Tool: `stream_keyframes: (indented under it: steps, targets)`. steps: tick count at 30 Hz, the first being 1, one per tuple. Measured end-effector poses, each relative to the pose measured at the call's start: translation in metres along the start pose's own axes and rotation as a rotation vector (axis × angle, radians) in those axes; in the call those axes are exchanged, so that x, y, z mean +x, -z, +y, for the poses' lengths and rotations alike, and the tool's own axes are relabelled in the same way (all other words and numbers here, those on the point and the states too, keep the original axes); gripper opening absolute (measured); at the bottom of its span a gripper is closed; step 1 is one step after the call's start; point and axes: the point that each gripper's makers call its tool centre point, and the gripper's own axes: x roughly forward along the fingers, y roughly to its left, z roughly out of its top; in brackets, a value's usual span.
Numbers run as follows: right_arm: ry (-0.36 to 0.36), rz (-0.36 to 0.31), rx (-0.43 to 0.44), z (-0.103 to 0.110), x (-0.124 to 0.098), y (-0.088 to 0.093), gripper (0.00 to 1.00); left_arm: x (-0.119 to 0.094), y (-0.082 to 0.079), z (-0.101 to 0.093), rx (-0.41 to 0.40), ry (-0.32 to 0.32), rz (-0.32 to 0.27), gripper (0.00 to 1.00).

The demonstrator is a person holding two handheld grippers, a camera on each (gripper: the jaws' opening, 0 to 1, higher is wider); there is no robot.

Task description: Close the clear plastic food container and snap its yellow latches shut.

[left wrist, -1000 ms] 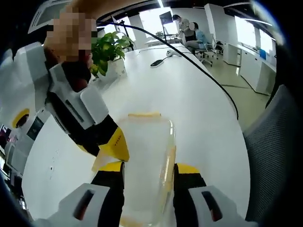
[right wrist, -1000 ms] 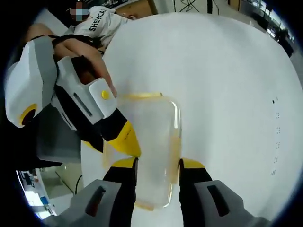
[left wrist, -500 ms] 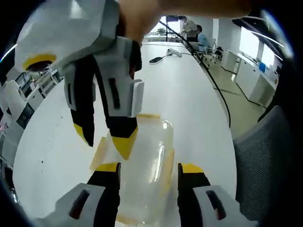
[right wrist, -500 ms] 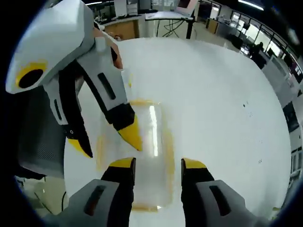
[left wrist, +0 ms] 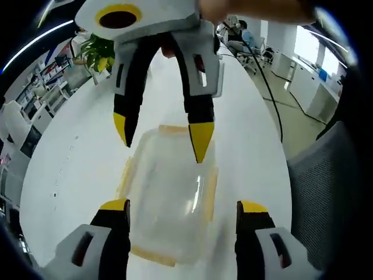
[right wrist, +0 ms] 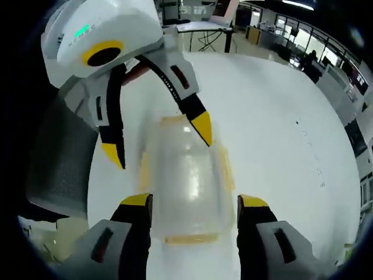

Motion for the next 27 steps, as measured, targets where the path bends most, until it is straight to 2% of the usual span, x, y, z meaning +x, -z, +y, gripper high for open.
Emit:
stream_keyframes:
  steps: [4,6,8,10,12,15,19,22,25,27]
  targets:
    - [0.007,0.036,-0.021,0.0,0.0,0.009,0.69,0.0,0.001,0.004,0.002,-0.007,0.007,0.81]
    - [0.023,0.061,0.011,-0.002,0.002,0.015,0.8,0.002,0.005,0.012,-0.012,-0.036,0.028,0.84]
    - [0.027,0.064,-0.017,-0.002,0.003,0.015,0.81,0.003,0.006,0.013,-0.011,-0.027,0.033,0.86]
    - [0.043,0.1,-0.052,-0.001,0.004,0.021,0.84,0.005,0.01,0.015,-0.004,-0.023,0.053,0.9]
    - [0.039,0.123,-0.099,0.002,0.007,0.024,0.83,0.007,0.016,0.015,0.013,-0.012,0.082,0.93]
    - [0.038,0.14,-0.112,0.005,0.013,0.028,0.83,0.011,0.027,0.015,0.046,-0.001,0.133,0.97]
    - [0.061,0.184,-0.161,0.0,0.016,0.036,0.8,0.017,0.035,0.014,0.073,0.013,0.165,0.93]
    - [0.056,0.192,-0.15,-0.001,0.017,0.04,0.78,0.016,0.035,0.021,0.108,-0.012,0.178,0.84]
    - [0.054,0.197,-0.151,0.0,0.017,0.042,0.75,0.018,0.034,0.023,0.093,-0.01,0.173,0.83]
    - [0.062,0.204,-0.16,-0.002,0.017,0.042,0.73,0.02,0.036,0.024,0.112,-0.016,0.183,0.82]
